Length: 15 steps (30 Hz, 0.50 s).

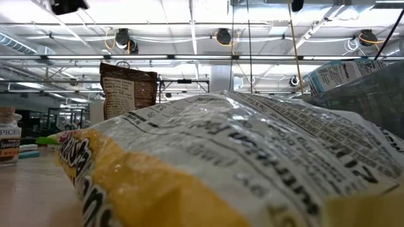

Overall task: Pick & Place Food Item
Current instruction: Put the left blue pattern spoon into the top black transparent bin

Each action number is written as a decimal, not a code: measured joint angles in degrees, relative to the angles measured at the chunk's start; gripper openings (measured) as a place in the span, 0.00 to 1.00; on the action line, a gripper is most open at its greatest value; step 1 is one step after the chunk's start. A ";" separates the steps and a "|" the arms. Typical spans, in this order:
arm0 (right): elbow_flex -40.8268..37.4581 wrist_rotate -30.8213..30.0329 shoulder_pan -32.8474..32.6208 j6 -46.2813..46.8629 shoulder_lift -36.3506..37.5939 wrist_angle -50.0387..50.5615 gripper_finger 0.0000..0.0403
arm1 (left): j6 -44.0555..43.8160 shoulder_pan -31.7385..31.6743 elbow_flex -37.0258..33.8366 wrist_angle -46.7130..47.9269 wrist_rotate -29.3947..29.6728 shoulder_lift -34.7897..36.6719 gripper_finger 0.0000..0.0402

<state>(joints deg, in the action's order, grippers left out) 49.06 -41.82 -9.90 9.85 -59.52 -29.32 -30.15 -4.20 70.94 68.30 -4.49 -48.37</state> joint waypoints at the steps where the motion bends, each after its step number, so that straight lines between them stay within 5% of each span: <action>1: 0.00 0.04 0.37 0.00 -0.54 0.02 0.26 | -2.06 1.25 0.00 2.45 0.05 -0.30 0.37; 6: 0.00 0.05 1.91 -0.01 -3.08 0.15 0.25 | -12.60 10.49 0.00 9.83 0.04 -3.51 0.37; 15: 0.00 0.06 2.83 -2.00 -4.77 0.46 0.25 | -27.44 32.64 0.00 7.84 7.87 -15.24 0.37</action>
<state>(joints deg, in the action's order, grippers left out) 49.06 -41.76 -7.07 7.85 -64.29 -28.86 -57.60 28.44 70.94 76.14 3.38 -63.61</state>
